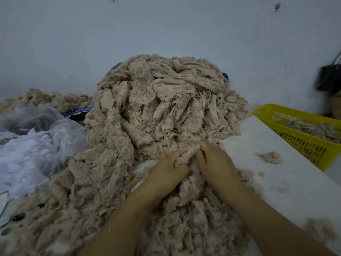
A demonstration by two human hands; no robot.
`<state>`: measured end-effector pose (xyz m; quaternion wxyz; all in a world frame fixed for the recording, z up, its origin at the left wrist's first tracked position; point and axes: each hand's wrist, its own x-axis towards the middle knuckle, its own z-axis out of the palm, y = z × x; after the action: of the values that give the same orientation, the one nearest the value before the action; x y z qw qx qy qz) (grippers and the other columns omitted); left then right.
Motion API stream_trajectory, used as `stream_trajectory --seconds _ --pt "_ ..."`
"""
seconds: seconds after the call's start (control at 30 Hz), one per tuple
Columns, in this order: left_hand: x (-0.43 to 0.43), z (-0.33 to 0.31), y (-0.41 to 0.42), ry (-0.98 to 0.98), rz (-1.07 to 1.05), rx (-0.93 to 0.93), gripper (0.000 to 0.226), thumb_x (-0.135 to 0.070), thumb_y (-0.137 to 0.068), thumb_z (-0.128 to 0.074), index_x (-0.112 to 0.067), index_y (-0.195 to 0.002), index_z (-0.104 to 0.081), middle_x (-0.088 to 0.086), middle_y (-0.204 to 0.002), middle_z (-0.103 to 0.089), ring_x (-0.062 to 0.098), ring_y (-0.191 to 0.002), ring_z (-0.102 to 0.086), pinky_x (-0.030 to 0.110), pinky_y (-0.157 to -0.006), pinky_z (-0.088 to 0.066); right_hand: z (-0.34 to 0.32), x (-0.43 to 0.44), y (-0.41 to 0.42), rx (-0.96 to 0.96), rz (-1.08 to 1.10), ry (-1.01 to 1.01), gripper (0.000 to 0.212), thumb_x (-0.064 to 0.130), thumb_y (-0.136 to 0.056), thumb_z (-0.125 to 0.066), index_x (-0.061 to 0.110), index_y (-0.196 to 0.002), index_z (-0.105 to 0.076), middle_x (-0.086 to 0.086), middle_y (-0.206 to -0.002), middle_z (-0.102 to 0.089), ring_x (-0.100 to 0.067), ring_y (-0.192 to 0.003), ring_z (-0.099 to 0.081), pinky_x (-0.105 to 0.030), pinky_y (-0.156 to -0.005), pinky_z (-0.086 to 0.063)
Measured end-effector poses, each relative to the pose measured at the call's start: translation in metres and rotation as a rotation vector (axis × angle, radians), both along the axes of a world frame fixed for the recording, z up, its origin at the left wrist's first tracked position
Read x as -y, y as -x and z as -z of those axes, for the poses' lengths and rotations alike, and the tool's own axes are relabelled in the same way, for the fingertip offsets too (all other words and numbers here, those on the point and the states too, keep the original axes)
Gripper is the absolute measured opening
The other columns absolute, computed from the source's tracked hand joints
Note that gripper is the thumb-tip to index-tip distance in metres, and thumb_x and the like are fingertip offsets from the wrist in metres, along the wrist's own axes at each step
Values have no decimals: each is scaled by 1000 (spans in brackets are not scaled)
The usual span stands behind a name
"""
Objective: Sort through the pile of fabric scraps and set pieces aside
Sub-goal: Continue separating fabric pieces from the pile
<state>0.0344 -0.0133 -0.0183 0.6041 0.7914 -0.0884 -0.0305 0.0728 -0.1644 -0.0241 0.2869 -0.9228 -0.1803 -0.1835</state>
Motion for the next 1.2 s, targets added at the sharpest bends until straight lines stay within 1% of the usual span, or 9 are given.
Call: stream_trajectory --seconds 0.17,0.23,0.37,0.53,0.67,0.93,1.0,1.1,1.2 --pt "-3 -3 -1 53 -174 4 45 -11 -102 -43 -36 -73 -65 -11 -47 -47 6 -40 -38 18 -44 -31 0 0 0 -20 0 112 19 29 -106 -35 23 -88 -29 10 -68 -26 -15 -76 -29 -37 -60 -21" --pt "-4 -5 -2 154 -220 -39 40 -10 -102 -43 -28 -85 -73 -8 -47 -53 5 -38 -41 15 -40 -34 0 0 -2 -34 33 155 19 33 -106 -32 23 -89 -30 11 -70 -26 -13 -79 -29 -37 -61 -20" --pt "-6 -7 -3 393 -220 -113 61 -12 -103 -45 -45 -61 -76 -7 -57 -68 10 -56 -58 20 -54 -51 -1 -5 -3 -27 64 174 21 35 -105 -32 22 -88 -32 11 -70 -26 -15 -81 -32 -36 -62 -26" --pt "-1 -8 -5 612 -201 -173 33 -1 -100 -42 -7 -85 -71 13 -70 -69 20 -59 -64 24 -55 -56 0 -10 -3 25 81 166 22 36 -104 -32 23 -87 -31 10 -70 -25 -17 -78 -34 -35 -61 -26" --pt "-19 -13 1 926 -127 -279 33 -12 -100 -53 -10 -73 -72 10 -62 -67 11 -41 -56 18 -38 -47 6 10 -15 -77 198 114 15 23 -104 -36 18 -89 -37 2 -75 -47 -23 -77 -47 -36 -62 -36" --pt "-30 -7 -8 992 -245 -168 51 -36 -97 -47 -16 -63 -80 5 -70 -74 19 -59 -72 28 -49 -56 18 17 -25 -146 280 -12 36 27 -104 -39 19 -70 -34 1 -65 -40 -22 -64 -42 -33 -49 -21" --pt "-33 -6 -9 950 -239 -198 33 -40 -87 -62 -16 -84 -83 9 -89 -78 24 -74 -76 33 -56 -60 16 21 -25 -55 287 -69 28 26 -101 -47 16 -76 -39 0 -79 -43 -24 -75 -44 -34 -54 -27" --pt "-28 -4 -11 910 -213 -217 48 -39 -79 -71 -19 -123 -71 12 -117 -73 29 -100 -73 43 -84 -60 5 15 -12 115 146 -230 22 36 -98 -46 15 -101 -50 4 -108 -39 -11 -83 -46 -27 -64 -34" --pt "-22 -3 -12 846 -143 -186 46 -32 -88 -68 -20 -132 -65 14 -123 -70 33 -113 -67 47 -102 -49 -5 -5 7 22 -194 -303 40 56 -91 -35 32 -120 -51 21 -97 -45 8 -76 -52 -13 -59 -36"
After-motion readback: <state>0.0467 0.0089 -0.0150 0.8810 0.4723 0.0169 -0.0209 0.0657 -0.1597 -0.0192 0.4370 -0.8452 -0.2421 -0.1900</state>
